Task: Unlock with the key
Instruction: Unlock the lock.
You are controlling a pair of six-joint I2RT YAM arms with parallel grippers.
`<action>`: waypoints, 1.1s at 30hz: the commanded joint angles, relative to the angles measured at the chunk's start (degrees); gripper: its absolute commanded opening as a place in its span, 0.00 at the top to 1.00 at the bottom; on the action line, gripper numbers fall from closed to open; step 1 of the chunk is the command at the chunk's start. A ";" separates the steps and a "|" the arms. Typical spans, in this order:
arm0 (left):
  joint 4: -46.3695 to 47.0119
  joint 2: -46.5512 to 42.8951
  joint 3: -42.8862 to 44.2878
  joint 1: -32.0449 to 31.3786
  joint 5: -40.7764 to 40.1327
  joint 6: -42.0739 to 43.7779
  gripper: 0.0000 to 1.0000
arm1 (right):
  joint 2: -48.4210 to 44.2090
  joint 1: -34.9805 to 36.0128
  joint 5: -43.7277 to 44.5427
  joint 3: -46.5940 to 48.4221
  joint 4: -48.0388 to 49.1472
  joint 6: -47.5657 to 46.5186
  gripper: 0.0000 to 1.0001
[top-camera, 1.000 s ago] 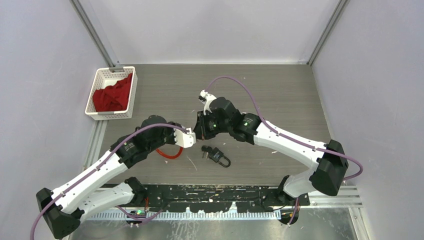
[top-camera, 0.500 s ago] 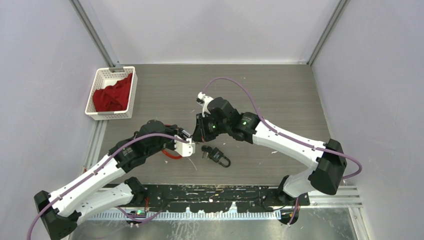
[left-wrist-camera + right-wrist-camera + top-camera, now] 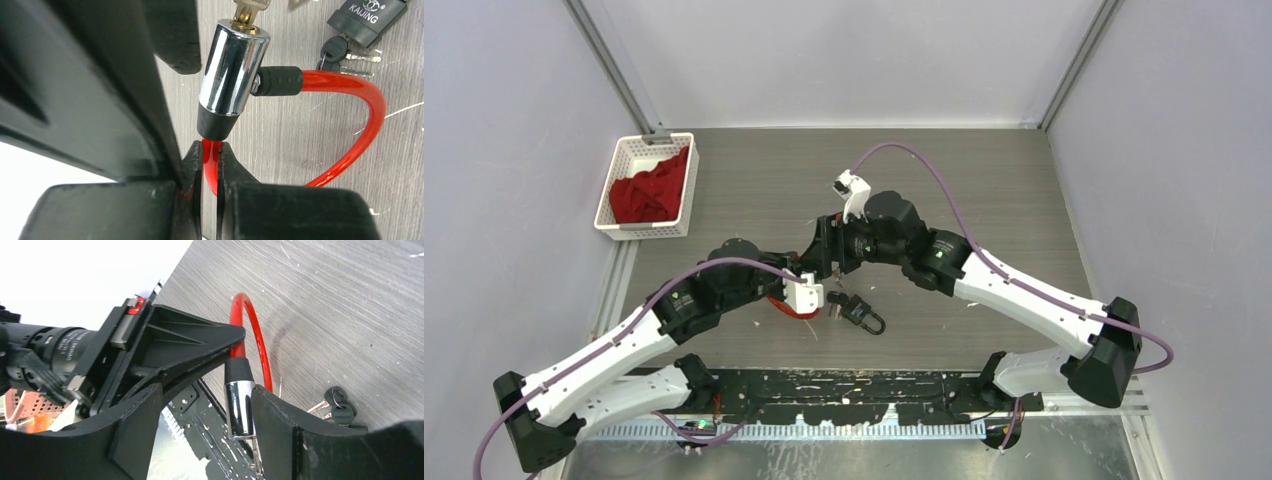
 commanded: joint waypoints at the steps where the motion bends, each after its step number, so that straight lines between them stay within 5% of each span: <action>1: 4.57 0.11 4.73 -0.31 3.01 -3.20 1.00 | -1.60 0.12 1.35 0.23 4.08 -2.29 0.32; 9: 1.95 -0.32 5.68 -0.27 3.72 -3.77 1.00 | -2.02 0.12 -1.30 0.90 -0.14 -8.07 0.42; 14: 1.78 -0.35 5.56 -0.26 4.09 -3.52 1.00 | -1.75 0.16 -1.41 2.66 -3.68 -10.48 0.58; 33: 1.43 -0.35 5.60 -0.28 4.16 -2.84 1.00 | -0.23 0.02 0.19 5.20 -10.75 -16.66 0.42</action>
